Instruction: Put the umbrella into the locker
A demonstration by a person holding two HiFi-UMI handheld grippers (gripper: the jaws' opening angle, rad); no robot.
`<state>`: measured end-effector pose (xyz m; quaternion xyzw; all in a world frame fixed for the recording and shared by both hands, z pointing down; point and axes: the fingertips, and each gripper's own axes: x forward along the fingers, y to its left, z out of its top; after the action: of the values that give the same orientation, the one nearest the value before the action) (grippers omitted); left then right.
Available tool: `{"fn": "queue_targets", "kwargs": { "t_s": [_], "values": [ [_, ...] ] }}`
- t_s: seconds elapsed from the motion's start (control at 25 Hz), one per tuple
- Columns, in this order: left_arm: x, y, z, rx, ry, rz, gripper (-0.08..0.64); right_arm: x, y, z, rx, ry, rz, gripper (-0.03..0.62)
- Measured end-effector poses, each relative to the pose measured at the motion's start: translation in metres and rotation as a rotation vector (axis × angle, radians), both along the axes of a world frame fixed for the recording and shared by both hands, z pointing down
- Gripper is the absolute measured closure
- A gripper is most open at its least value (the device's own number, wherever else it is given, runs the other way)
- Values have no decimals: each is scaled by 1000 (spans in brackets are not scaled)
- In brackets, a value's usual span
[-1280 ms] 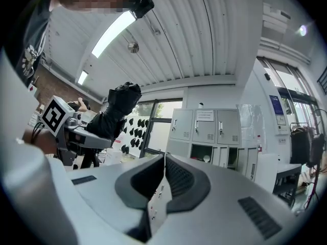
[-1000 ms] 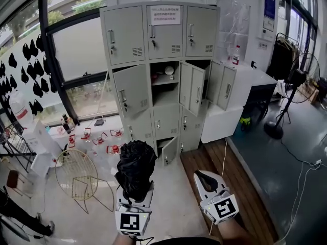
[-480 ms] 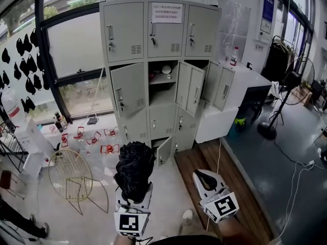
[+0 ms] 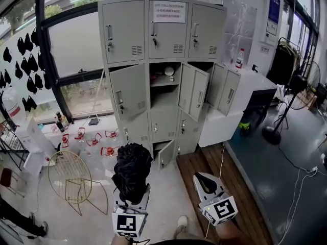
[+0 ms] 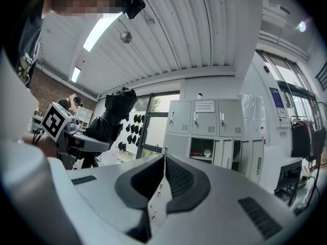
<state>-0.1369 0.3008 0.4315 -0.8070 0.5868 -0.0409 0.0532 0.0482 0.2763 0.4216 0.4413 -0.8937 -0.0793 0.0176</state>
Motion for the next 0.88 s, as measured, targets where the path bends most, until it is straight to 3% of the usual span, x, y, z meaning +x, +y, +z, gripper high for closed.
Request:
{"fn": "queue_targets", "kwargs": {
  "t_s": [0.28,0.52,0.76,0.88],
  "values": [
    [7,-53,-7,11,-8,1,299,2,-54,-3,0,-12,-11,560],
    [5,-97,-6,2,36,-19,299,1,-101,-4,-9,-11,-31,560],
    [12,-139,-4,-16,-2,-31,299,7,-143,-7,-14,-14,-54,560],
    [21,-157,-7,-18,14,-35,299,15,-161,-11,-13,-15,-66,560]
  ]
}}
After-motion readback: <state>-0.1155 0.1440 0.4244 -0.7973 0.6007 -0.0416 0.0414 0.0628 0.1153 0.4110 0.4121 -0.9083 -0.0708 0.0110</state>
